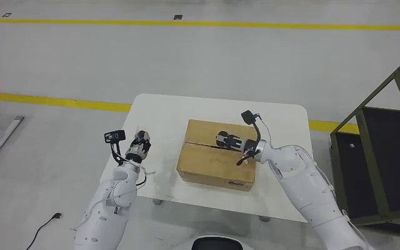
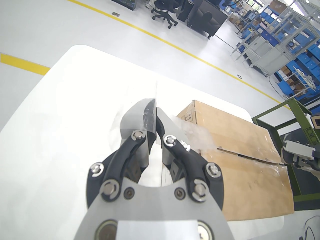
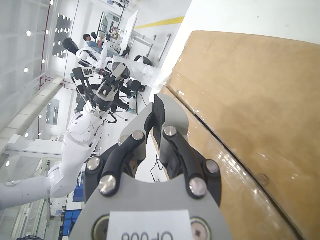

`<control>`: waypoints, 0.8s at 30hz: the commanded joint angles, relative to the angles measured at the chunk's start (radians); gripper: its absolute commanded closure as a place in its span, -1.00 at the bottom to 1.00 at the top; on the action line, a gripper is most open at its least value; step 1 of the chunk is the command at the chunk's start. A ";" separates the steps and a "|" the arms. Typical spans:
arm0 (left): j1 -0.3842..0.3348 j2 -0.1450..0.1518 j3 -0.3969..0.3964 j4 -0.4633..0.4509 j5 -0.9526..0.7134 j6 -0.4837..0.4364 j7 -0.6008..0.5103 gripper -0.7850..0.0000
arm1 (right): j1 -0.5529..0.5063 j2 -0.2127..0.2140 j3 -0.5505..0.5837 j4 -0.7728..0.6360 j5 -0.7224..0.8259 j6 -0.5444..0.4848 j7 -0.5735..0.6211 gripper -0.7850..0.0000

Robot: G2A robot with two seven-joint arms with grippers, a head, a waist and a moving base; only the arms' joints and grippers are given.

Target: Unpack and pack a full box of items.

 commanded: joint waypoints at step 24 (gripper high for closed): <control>0.002 0.000 -0.041 0.080 0.048 0.082 0.019 -1.00 | 0.039 -0.021 -0.053 0.122 0.017 0.025 -0.019 1.00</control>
